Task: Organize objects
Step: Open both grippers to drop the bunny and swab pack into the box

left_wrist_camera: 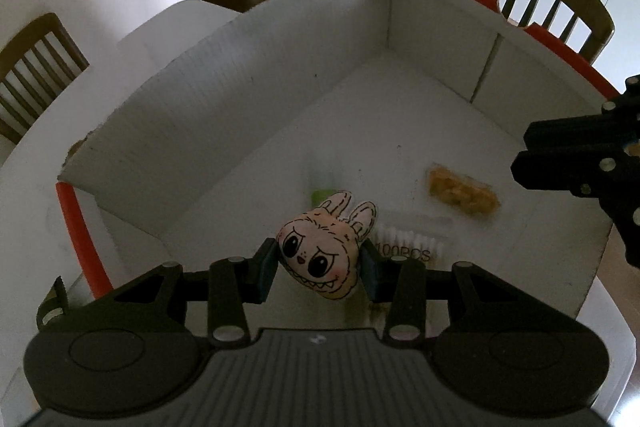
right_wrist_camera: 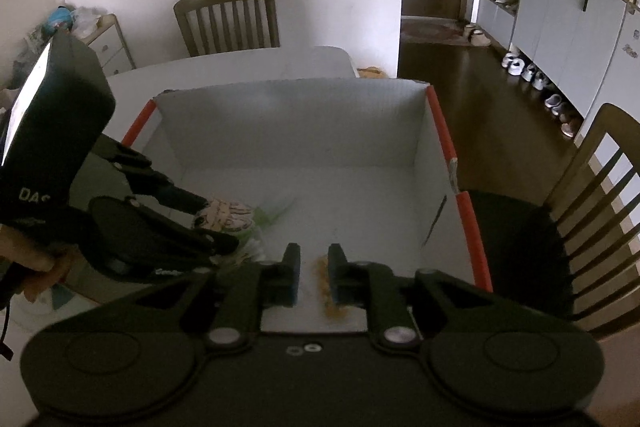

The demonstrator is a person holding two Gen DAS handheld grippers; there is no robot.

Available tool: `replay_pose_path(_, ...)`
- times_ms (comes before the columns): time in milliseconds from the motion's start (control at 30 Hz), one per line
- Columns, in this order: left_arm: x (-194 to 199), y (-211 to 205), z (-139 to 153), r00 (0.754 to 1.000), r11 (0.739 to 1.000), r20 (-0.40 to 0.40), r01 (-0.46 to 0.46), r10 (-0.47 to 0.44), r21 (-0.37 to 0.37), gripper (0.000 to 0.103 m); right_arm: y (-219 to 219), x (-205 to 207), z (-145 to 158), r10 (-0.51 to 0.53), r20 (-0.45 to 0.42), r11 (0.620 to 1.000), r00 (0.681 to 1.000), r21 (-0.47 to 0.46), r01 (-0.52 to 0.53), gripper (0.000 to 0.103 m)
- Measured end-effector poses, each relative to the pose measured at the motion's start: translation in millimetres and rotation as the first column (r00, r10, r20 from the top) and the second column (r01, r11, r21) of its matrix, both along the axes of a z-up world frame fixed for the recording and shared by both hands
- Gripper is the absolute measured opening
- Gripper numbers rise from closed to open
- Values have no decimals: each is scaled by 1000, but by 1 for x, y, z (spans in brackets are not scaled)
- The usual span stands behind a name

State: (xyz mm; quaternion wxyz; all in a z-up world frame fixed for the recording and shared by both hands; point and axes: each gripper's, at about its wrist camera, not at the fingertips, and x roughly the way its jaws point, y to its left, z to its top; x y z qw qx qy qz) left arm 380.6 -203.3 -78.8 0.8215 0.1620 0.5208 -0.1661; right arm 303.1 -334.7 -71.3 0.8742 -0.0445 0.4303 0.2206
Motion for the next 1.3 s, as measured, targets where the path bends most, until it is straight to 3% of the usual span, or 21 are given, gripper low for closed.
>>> replay_pose_path(300,6,1,-5,999,1000,-48,-5,5,13,44,3,4,1,5,-12,1000,1000,0,-5,20)
replay_pose_path(400,7,3,-4,998,1000,-60,-8,8,-1,57,0,3,1,10,-13,1000,1000,0,-10,26)
replay_pose_path(533,5,8,3,999,999,-43,-28,27,-21,62,-1,3,2,11,-14,1000,1000,-3,-11,30)
replay_pose_path(900,-15,29,31,995,992,49,-83,88,-91,62,-2,-7,9,24,11,1000,1000,-1,-24,40)
replay_pose_path(1300,-59,55,62,979,972,137,-119,148,-202,62,16,-29,30,27,61,1000,998,-8,-27,44)
